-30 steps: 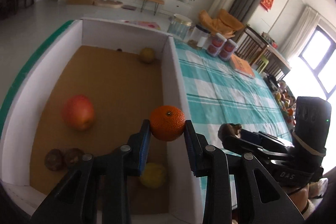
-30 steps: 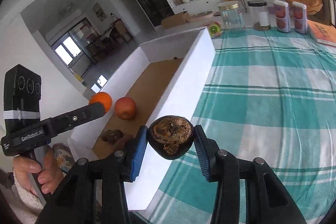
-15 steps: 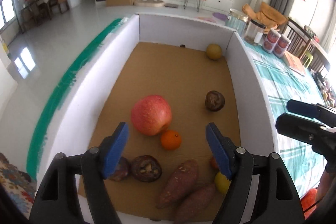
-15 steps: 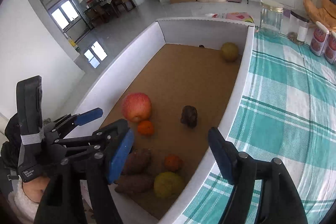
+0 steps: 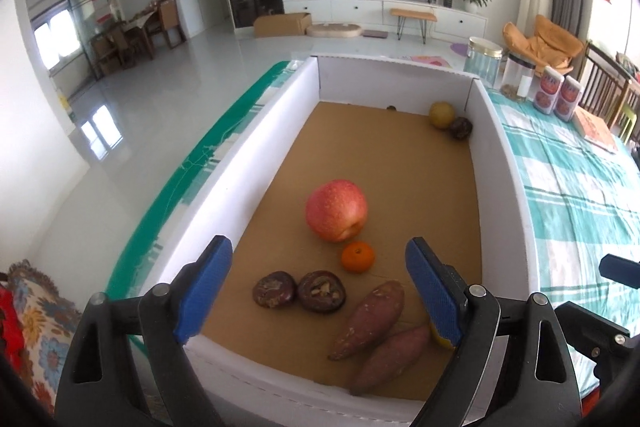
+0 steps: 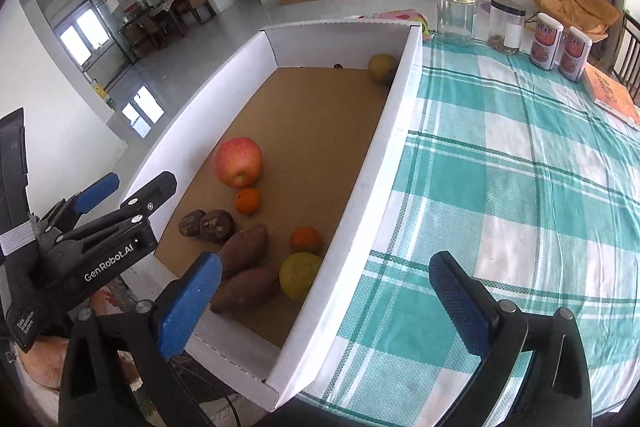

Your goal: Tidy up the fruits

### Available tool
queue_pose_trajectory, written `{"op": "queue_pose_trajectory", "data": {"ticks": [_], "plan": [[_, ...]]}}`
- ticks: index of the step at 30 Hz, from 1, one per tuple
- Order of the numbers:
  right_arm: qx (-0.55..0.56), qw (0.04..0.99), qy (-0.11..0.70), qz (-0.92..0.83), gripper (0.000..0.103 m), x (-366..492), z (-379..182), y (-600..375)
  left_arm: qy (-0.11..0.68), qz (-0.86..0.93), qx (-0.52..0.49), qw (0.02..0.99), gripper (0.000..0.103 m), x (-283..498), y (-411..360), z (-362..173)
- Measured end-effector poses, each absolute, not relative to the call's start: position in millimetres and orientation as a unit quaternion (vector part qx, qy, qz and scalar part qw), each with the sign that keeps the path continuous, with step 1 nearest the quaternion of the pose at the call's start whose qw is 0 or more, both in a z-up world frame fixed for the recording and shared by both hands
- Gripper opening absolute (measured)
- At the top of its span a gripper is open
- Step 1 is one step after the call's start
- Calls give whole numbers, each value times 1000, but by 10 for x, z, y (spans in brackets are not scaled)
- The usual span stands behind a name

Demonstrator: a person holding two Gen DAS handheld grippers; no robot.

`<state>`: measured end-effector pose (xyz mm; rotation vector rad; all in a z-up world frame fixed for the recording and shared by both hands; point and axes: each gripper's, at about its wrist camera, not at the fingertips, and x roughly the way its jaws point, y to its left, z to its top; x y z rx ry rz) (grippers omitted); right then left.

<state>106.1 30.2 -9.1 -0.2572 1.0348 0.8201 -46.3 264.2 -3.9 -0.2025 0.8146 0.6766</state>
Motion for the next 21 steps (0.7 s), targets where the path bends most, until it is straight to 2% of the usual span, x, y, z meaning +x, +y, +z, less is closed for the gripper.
{"op": "queue_pose_trajectory", "data": {"ticks": [6, 21], "plan": [[-134, 782, 476, 379, 103, 857, -73, 392, 389, 327, -68, 858, 90, -566, 2594, -24], [-159, 787, 466, 371, 103, 730, -81, 504, 395, 313, -80, 860, 90, -628, 2631, -75]]}}
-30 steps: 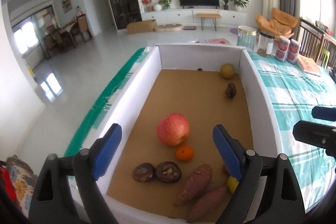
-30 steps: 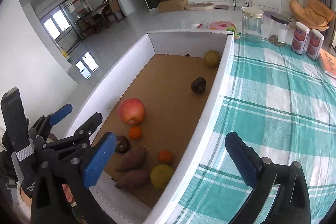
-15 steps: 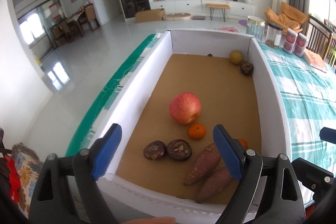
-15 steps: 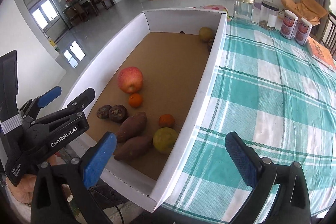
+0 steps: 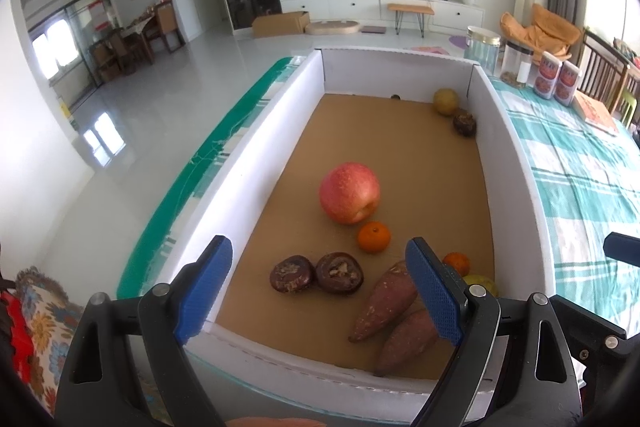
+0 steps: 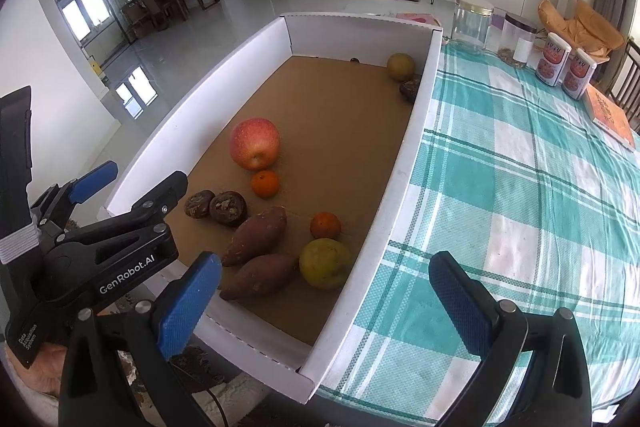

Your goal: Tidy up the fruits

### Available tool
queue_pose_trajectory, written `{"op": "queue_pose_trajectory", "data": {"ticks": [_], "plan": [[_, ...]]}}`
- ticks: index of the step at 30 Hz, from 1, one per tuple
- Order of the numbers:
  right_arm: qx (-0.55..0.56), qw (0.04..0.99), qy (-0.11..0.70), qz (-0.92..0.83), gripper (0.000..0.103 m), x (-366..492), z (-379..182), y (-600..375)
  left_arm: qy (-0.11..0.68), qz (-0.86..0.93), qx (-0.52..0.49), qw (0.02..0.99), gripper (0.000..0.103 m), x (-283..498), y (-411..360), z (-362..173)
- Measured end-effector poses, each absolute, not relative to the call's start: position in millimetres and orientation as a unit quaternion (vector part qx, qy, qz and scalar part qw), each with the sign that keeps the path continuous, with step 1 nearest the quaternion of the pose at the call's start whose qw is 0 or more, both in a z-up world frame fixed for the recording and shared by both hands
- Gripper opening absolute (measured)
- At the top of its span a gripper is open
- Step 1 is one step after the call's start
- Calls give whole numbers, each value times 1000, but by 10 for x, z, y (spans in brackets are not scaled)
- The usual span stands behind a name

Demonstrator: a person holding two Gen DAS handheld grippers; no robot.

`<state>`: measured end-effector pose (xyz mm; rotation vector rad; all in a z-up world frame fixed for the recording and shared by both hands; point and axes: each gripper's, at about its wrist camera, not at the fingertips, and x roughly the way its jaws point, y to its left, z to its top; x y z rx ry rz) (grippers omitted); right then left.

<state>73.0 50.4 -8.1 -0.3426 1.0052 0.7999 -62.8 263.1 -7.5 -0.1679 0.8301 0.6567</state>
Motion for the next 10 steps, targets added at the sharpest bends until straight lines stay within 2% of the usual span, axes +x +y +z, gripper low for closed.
{"op": "queue_pose_trajectory", "data": {"ticks": [10], "plan": [[-156, 788, 467, 370, 103, 738, -110, 516, 397, 293, -102, 864, 91, -694, 2652, -91]]}}
